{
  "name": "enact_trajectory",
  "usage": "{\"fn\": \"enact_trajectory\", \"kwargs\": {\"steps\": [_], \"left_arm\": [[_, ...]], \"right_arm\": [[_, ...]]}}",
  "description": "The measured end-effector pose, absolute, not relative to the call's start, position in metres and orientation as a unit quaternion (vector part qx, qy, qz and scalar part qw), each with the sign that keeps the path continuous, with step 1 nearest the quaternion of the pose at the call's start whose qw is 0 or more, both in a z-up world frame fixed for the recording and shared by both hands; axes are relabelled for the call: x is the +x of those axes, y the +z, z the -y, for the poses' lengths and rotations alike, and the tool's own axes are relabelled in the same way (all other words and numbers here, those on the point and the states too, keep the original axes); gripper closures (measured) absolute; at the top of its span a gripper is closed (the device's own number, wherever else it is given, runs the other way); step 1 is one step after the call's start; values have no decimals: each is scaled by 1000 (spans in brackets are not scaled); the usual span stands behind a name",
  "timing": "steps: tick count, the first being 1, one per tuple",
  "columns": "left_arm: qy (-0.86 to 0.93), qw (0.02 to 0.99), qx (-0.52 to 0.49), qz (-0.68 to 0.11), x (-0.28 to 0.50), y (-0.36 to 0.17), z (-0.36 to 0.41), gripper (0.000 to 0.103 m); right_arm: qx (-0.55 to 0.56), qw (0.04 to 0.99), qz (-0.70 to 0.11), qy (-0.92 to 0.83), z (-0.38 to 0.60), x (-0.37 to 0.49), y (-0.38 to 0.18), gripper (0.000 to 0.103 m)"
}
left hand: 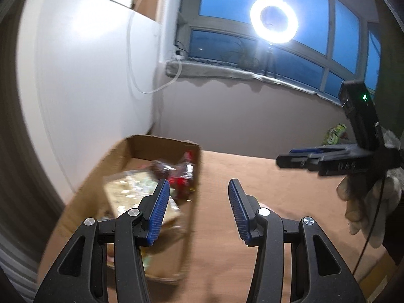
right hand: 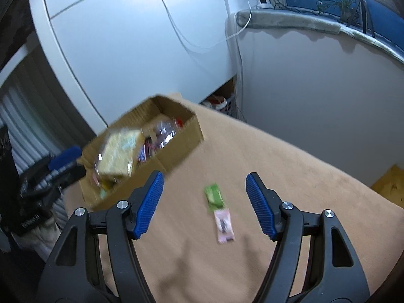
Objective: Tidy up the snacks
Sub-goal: 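Move both open tools back toward the remaining loose candies, then grasp the white-pink candy with the right tool while the left tool grasps the green candy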
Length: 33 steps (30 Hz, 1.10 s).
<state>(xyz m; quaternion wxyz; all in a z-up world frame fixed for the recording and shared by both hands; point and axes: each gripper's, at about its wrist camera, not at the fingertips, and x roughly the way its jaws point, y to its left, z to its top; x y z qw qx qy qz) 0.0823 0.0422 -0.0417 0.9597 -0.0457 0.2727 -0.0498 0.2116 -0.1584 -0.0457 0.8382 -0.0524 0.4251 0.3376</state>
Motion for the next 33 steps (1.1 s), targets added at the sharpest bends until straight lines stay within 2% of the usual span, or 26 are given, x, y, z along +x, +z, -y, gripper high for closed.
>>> {"fn": "enact_trajectory", "kwargs": {"steps": [1,3,7,9,13,20,22,29,33], "left_arm": [[-60,957,-49,-278,85,-44,-36,56],[-70,955,-52,-285,89,-48,-26,57],[-85,948,-45,-303,100,-57,-5,63],[-91,944,-45,-315,108,-62,5,65],[-98,933,-50,-341,123,-76,18,73],[-111,918,-51,-378,149,-98,38,74],[-112,913,-54,-388,158,-105,41,77],[-97,900,-69,-420,181,-130,38,77],[-94,893,-72,-434,190,-138,38,77]], "right_arm": [[-57,836,-427,340,161,210,-49,33],[-78,830,-432,343,164,207,-60,44],[-116,810,-447,361,161,199,-86,51],[-131,803,-450,369,159,195,-95,58],[-146,795,-456,372,157,199,-113,60],[-151,792,-461,371,159,205,-132,61],[-154,793,-458,370,160,207,-135,62],[-146,786,-461,386,158,208,-142,67],[-164,790,-455,376,154,207,-145,80]]}}
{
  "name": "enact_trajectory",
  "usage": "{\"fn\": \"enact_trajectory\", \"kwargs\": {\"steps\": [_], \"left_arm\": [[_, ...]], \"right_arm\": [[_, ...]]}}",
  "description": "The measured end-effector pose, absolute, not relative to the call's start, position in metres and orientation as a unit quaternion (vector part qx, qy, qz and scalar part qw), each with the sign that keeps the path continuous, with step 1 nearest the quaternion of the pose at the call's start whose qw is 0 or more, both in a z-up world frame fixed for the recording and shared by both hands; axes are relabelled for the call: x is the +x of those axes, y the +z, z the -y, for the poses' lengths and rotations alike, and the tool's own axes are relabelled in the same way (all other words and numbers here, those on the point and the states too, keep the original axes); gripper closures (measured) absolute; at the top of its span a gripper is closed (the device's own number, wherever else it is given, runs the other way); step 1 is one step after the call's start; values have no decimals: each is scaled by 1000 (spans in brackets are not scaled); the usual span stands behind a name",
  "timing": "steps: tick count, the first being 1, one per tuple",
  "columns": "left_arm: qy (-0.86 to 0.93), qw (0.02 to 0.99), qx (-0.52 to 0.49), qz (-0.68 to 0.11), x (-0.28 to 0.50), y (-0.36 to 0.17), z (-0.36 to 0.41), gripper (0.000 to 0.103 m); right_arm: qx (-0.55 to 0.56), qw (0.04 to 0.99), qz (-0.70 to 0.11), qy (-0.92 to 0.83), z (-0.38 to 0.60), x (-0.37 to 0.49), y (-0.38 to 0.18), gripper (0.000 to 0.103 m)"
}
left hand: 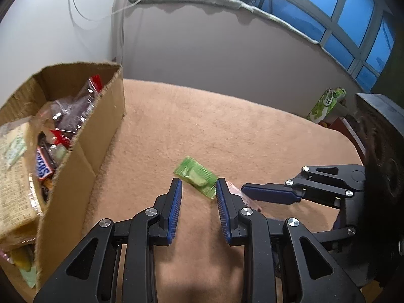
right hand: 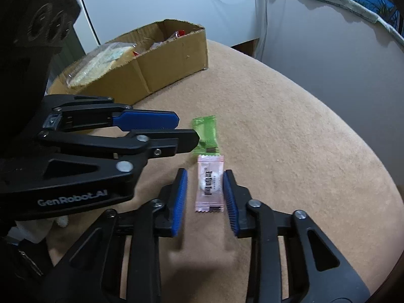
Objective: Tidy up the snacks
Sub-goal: 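Grasp the white-pink candy with the right tool while the left tool grasps the green candy, then carry both held candies over the cardboard box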
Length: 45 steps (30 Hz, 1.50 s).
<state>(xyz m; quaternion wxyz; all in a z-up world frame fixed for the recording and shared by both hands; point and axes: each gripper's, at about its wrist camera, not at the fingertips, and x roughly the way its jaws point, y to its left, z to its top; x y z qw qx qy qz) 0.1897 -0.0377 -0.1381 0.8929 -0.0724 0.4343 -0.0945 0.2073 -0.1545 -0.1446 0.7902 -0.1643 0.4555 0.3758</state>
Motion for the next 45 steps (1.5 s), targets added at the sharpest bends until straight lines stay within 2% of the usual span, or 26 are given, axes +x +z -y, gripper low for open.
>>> {"fn": "enact_trajectory", "kwargs": {"steps": [12,16,24,29,38,45], "left_arm": [[-92,885,-79,-450,213,-151,42,77],[-89,888,-44,-449,218,-153,56,72],[-78,893,45,-440,223,-158,84,71],[-83,894,60,-436,224,-159,90,82],[-89,897,51,-430,209,-155,87,84],[-93,910,46,-401,190,-132,81,84]], "right_arm": [[-183,801,-454,344,172,215,-144,82],[-176,805,-457,334,182,221,-144,82],[-173,810,-457,324,188,224,-143,82],[-168,813,-456,319,188,222,-144,82],[-148,822,-457,306,203,218,-138,83],[-138,831,-446,302,205,210,-121,83]]}}
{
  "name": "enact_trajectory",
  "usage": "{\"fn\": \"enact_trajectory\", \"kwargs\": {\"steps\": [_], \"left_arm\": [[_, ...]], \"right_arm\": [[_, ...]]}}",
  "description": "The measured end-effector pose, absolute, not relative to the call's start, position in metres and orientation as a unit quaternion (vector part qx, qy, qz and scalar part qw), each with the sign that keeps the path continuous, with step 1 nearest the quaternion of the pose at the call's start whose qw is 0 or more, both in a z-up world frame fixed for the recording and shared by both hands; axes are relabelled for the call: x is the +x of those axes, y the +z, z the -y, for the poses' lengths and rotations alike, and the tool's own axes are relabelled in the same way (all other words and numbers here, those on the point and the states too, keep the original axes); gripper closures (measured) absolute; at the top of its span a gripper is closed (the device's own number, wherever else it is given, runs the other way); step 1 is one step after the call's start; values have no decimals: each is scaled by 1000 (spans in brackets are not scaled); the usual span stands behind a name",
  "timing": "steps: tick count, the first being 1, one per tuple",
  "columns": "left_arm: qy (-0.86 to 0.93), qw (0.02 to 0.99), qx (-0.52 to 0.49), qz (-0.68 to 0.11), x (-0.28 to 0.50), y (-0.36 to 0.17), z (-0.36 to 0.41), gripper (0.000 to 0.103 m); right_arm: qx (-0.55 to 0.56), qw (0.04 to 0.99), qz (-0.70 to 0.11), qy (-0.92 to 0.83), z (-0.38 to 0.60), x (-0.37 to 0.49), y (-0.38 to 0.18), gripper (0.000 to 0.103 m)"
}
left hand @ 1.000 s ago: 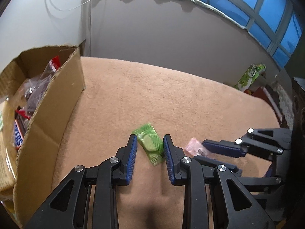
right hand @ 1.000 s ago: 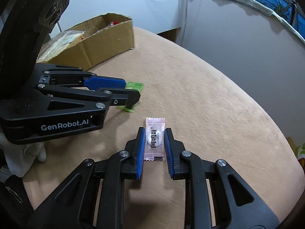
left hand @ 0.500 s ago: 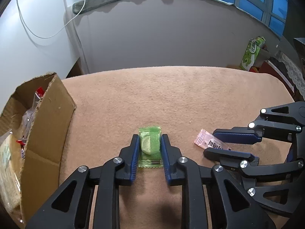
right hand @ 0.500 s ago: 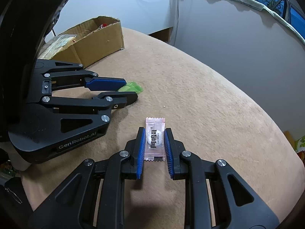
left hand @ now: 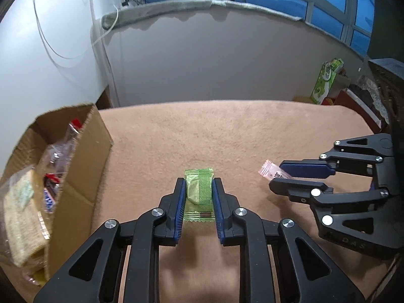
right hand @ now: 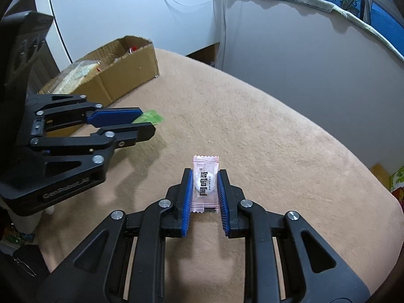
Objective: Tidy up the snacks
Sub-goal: 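Carry both held candies over the cardboard box, then open both tools to drop the candies into the box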
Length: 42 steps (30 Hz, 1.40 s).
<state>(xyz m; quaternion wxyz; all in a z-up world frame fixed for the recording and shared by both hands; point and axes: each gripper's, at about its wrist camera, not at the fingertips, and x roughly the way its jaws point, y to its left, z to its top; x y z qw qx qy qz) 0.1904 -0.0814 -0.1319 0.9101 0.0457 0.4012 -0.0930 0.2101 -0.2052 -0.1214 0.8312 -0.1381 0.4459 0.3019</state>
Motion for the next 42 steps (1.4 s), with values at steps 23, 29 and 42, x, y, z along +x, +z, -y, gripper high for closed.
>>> {"fn": "enact_trajectory", "kwargs": {"steps": [23,29,42], "left_arm": [[-51,948,17,-314,125,-70,-3,84],[-24,952,2,-305,109,-65,-38,84],[27,954,-21,-299,96,-65,-87,84]], "right_arm": [[-111,847,-392,343,139,194,-45,83],[-109,838,-387,369,94,199,-40,83],[-102,818,-395,406,25,213,-41,83]]}}
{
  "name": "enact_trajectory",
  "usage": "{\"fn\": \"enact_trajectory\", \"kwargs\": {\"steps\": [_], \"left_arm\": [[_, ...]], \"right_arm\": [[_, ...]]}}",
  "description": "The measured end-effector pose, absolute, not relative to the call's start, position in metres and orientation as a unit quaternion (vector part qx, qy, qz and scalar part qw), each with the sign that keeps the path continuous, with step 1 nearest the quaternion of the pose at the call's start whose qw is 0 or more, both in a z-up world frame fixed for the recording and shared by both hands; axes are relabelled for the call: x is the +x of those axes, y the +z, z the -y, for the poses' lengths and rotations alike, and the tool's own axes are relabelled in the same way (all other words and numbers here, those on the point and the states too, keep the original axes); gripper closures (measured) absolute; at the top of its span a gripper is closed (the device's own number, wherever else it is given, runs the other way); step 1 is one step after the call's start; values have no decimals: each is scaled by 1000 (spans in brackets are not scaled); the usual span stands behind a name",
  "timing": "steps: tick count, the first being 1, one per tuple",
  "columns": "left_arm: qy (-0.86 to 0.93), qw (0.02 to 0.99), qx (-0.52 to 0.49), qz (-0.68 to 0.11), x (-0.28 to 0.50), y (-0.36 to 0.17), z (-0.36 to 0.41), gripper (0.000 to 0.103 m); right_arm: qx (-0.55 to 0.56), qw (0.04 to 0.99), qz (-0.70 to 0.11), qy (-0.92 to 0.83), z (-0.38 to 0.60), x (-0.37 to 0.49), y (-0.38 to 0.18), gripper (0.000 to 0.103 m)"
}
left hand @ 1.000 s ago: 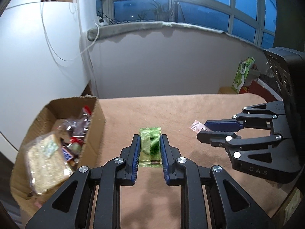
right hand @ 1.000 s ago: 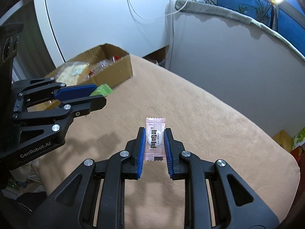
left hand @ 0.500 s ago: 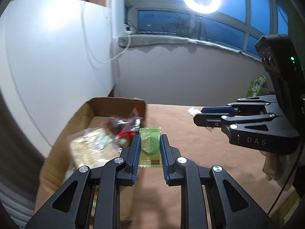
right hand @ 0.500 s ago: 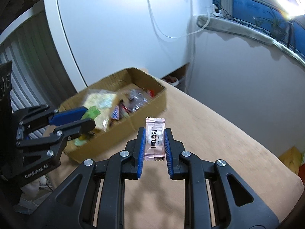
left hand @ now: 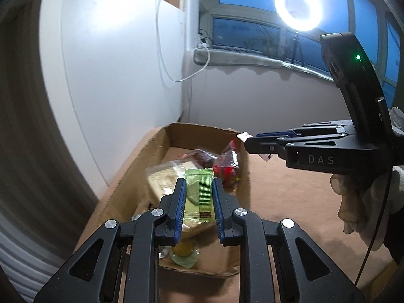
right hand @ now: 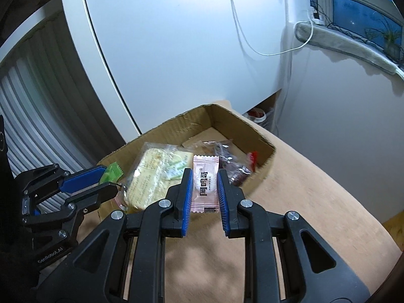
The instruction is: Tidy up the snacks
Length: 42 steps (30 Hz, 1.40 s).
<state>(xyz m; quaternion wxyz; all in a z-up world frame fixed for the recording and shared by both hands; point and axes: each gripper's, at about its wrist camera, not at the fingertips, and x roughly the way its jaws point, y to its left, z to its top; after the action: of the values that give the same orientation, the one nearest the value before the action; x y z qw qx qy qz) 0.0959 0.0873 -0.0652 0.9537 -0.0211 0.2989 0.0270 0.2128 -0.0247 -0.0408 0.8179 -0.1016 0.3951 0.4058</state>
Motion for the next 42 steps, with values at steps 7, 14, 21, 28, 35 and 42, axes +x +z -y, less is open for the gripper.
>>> {"fn": "enact_trajectory", "kwargs": {"steps": [7,14,21,28,35,42], "left_arm": [[44,955,-24,-293,97,-64,-92,64],[45,957,-29,-286,91,-61,-93,63],[46,960,-35,-275,78,-56,-91,63],[53,964,-41,-258,57,-48,-88,54],[69,965,-40,-249,43,-44,-85,41],[94,964,-37,-246,33,-42,-85,32]], "right_arm": [[-98,823,-381,409,12,211,-35,40],[-89,829,-373,407,23,204,-25,39],[-88,837,-365,398,41,188,-17,39],[-88,854,-339,385,60,166,-5,28],[-81,868,-320,371,80,151,1,14],[-86,877,-314,354,92,144,3,11]]}}
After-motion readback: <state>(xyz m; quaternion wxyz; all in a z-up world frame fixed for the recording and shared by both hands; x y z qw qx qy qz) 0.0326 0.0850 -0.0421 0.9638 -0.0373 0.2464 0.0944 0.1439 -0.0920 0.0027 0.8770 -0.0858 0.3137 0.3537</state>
